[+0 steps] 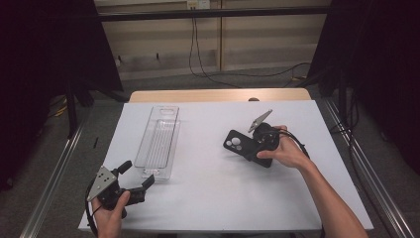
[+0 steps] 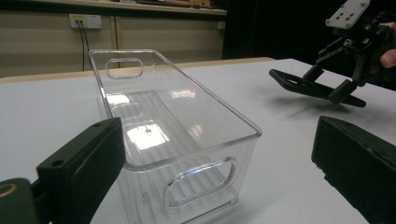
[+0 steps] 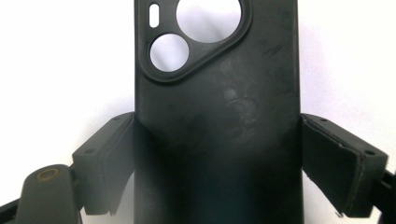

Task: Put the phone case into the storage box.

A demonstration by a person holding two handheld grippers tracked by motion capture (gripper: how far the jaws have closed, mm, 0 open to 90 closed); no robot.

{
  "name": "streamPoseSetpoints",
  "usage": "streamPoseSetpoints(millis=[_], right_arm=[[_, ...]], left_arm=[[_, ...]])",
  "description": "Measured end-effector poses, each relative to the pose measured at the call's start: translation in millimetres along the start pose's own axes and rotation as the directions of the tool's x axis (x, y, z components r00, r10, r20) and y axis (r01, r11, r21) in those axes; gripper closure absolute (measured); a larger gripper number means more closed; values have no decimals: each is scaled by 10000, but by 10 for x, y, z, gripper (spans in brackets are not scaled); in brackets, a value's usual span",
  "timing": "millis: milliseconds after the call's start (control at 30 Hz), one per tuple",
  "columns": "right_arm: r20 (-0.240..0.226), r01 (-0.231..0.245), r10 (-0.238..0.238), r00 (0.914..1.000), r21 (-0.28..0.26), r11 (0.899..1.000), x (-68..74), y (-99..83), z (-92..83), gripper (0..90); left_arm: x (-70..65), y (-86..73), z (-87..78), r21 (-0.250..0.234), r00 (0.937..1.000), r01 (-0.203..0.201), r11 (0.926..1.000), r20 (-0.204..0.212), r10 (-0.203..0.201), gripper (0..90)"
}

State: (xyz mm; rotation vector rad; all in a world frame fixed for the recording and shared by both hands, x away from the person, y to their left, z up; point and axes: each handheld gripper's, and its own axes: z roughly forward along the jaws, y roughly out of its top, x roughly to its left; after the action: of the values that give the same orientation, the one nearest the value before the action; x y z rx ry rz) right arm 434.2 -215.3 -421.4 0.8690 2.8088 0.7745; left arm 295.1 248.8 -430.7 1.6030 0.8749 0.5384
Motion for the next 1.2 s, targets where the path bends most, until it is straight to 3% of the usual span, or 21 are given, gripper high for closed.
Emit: streamPoseSetpoints(millis=[167, 300, 600, 633, 667, 700, 967, 1200], right_arm=[[216, -229, 244, 9995, -658, 9976, -9, -87, -19, 150], [375, -486, 537, 9979, -1248, 9910, -22, -140, -55, 150], [436, -883, 992, 9941, -2043, 9749, -18, -236, -132, 149], [551, -906, 1060, 9928, -2317, 9686, -13, -257, -153, 149], [551, -906, 1060, 9928, -2317, 9686, -13, -257, -153, 149], [604, -988, 1182, 9912, -2594, 9607, -3, -283, -170, 149], [754, -1171, 1497, 9859, -3291, 9370, 26, -380, -213, 149], [813, -1337, 1833, 9797, -4164, 8993, 57, -469, -274, 149]], left_arm=[[1, 0, 2, 2, 10000, -5, 10000, -9, 5, 28], [-2, 2, 3, 32, 10000, -29, 10000, -8, 29, 28], [-6, 6, 6, 17, 9999, -124, 9999, 34, 123, 28], [-6, 5, 6, 16, 9999, -115, 9999, 28, 115, 28], [-6, 5, 6, 16, 9999, -115, 9999, 28, 115, 28], [-5, 5, 5, 12, 9999, -110, 9999, 46, 110, 27], [-5, 6, 5, 21, 9999, -136, 9999, 72, 135, 28], [-4, 9, 6, 24, 9999, -148, 9999, 89, 148, 28]])
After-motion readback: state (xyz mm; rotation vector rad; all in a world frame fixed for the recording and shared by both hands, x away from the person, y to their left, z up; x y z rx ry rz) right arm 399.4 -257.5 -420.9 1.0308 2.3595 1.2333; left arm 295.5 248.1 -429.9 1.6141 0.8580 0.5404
